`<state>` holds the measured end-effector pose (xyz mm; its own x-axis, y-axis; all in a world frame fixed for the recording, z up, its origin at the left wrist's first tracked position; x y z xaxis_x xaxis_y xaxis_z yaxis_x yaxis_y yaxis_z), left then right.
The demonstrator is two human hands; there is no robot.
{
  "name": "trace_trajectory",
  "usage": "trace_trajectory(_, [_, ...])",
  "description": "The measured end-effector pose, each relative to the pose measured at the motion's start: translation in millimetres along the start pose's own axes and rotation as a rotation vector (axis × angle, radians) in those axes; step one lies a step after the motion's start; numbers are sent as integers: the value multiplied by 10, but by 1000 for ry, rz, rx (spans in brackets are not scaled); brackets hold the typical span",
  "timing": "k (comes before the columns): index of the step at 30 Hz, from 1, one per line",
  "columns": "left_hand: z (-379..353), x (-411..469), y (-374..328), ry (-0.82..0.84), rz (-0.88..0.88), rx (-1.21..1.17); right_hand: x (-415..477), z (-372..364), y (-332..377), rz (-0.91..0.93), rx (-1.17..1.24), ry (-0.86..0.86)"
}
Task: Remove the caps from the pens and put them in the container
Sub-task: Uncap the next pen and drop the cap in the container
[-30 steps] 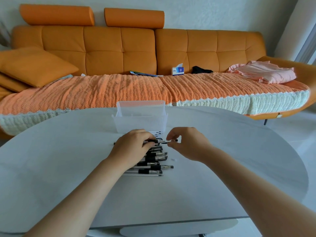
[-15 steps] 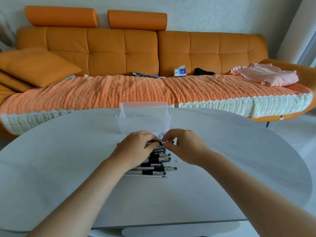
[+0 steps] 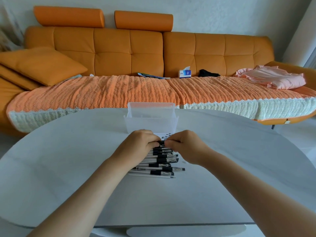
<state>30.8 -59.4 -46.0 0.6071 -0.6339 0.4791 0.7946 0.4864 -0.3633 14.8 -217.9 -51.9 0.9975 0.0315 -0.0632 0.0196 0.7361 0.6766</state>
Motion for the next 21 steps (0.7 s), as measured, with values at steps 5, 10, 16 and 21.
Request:
trace_trajectory(5, [150, -16, 9, -24, 21, 109, 45, -40, 63, -25, 18, 24])
trace_trajectory(10, [277, -28, 167, 27, 88, 264, 93, 0, 171, 14, -140, -110])
trace_trajectory(16, [300, 35, 166, -3, 26, 285, 90, -161, 448, 205, -286, -141])
trace_trajectory(21, [556, 16, 384, -189, 132, 348, 362, 82, 480, 161, -297, -300])
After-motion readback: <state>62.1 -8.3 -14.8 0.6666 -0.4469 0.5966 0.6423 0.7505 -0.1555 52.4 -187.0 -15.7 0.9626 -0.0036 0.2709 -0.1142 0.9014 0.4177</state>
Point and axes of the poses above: each hand's wrist, its own x-axis towards the middle knuckle, its own z-axis out of the back of the hand, y = z × x, the point moved 6 cm from there along x, towards the middle knuckle, and after that the axes turned 12 degrees about -z, right-handed, at the moved point
